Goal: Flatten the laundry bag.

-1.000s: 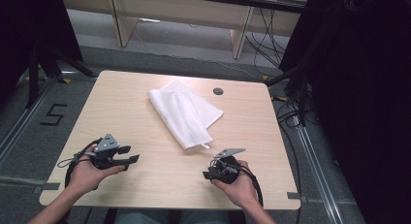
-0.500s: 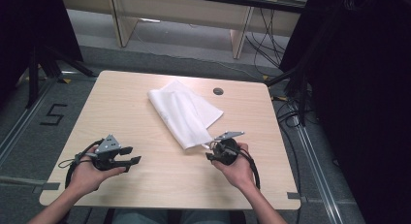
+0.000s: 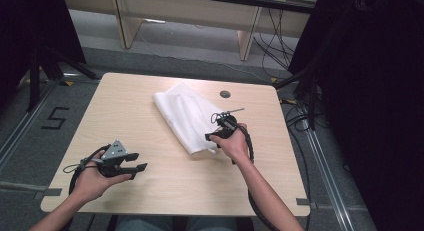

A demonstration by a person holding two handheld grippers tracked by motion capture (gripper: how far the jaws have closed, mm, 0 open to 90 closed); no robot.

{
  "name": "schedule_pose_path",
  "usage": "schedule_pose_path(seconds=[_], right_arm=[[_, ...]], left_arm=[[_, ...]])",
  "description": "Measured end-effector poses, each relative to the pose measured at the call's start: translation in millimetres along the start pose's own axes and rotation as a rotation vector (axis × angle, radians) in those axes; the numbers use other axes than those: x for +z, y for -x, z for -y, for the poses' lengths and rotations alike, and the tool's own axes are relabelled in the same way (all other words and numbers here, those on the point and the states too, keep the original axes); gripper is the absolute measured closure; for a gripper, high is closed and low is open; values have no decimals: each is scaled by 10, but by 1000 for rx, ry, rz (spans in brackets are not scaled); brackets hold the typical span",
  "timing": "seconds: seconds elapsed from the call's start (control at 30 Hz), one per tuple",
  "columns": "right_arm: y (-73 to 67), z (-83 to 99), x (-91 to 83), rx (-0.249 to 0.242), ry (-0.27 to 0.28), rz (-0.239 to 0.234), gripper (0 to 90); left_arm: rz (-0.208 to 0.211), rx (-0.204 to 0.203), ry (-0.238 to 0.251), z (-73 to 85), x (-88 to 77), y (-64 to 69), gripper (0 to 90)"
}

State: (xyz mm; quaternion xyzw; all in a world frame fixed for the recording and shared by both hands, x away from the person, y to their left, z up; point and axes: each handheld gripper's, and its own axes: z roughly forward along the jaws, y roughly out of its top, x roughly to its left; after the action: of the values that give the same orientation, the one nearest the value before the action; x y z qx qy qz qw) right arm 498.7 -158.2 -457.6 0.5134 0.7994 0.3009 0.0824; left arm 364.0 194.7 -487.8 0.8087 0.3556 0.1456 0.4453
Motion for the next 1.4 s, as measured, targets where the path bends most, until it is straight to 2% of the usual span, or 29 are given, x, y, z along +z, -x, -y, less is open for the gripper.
schedule_pose_path(seconds=[0.07, 0.13, 0.2, 0.23, 0.27, 0.3, 0.33, 0.37, 0.4, 0.43, 0.47, 0.5, 0.53, 0.6, 0.67, 0.7, 0.77, 0.9, 0.93, 1.0, 1.03, 1.07, 1.1, 1.13, 1.17, 1.2, 1.23, 1.33, 1.4], right_arm=[[8, -23, 116, -21, -21, 18, 383], [-18, -24, 209, 3, -53, 36, 378], [-48, -27, 279, 44, -81, 35, 378], [-64, -17, 320, 42, -80, 44, 382], [-58, -11, 348, 15, -77, 45, 388], [-71, -4, 361, 25, -97, 51, 394], [-56, 2, 382, 0, -88, 53, 409], [-71, 7, 387, 13, -96, 47, 431], [-62, 5, 404, 0, -106, 67, 450], [-62, 4, 406, -25, -94, 34, 473], [-79, 7, 405, -20, -105, 38, 497], [-61, 6, 403, -59, -103, 29, 521], [-79, 0, 397, -51, -107, 13, 541], [-80, -2, 399, -91, -117, 24, 637], [-89, -8, 398, -137, -129, 64, 698], [-82, -9, 393, -140, -134, 46, 721], [-82, -10, 387, -162, -137, 63, 775], [-101, -11, 393, -158, -139, 50, 860], [-100, -19, 394, -169, -148, 59, 886], [-106, -25, 389, -180, -152, 64, 899], [-106, -27, 386, -172, -156, 54, 900], [-103, -27, 380, -174, -153, 59, 900], [-95, -30, 376, -181, -154, 60, 900], [-103, -28, 366, -173, -152, 56, 900], [-97, -37, 346, -194, -146, 64, 900], [-115, -40, 316, -193, -144, 64, 900], [-123, -49, 285, -219, -141, 65, 900], [-161, -24, 170, -270, -156, 77, 900], [-156, 23, 103, -315, -179, 58, 900]], left_arm=[[-4, 10, -13, -4, -5, -6, 478], [2, 4, -8, -3, -1, 3, 478], [6, 20, -28, -6, -8, -10, 477], [1, 20, -23, -3, -4, -6, 477], [4, 22, -27, -3, -5, -8, 477], [4, 22, -27, -4, -5, -8, 476], [5, 19, -25, -3, -3, -6, 476], [3, 25, -30, -3, -5, -10, 475], [8, 24, -29, -4, -6, -6, 475], [8, 24, -29, -4, -4, -6, 474], [4, 25, -29, -4, -2, -7, 473], [4, 25, -29, -4, -2, -7, 472], [6, 26, -30, -4, -3, -7, 471], [7, 26, -30, -3, -3, -8, 470], [7, 27, -29, 1, -1, -9, 471], [4, 28, -31, 1, -4, -7, 470], [11, 27, -31, 0, -1, -10, 470], [16, 12, -43, 3, 4, -5, 469], [20, 33, -41, 2, 6, -13, 469], [20, 16, -26, 8, 17, 10, 470], [19, 31, -43, 5, 6, 3, 472], [22, 18, -29, 7, 19, 21, 475], [21, 23, -23, 4, 26, 28, 479], [30, 33, -45, -1, 20, 23, 485], [35, 38, -42, -6, 28, 32, 489], [39, 24, -30, -11, 47, 54, 490], [39, 55, -46, -22, 46, 49, 490], [41, 73, -34, -30, 71, 75, 490], [43, 76, -44, -35, 63, 76, 489]])
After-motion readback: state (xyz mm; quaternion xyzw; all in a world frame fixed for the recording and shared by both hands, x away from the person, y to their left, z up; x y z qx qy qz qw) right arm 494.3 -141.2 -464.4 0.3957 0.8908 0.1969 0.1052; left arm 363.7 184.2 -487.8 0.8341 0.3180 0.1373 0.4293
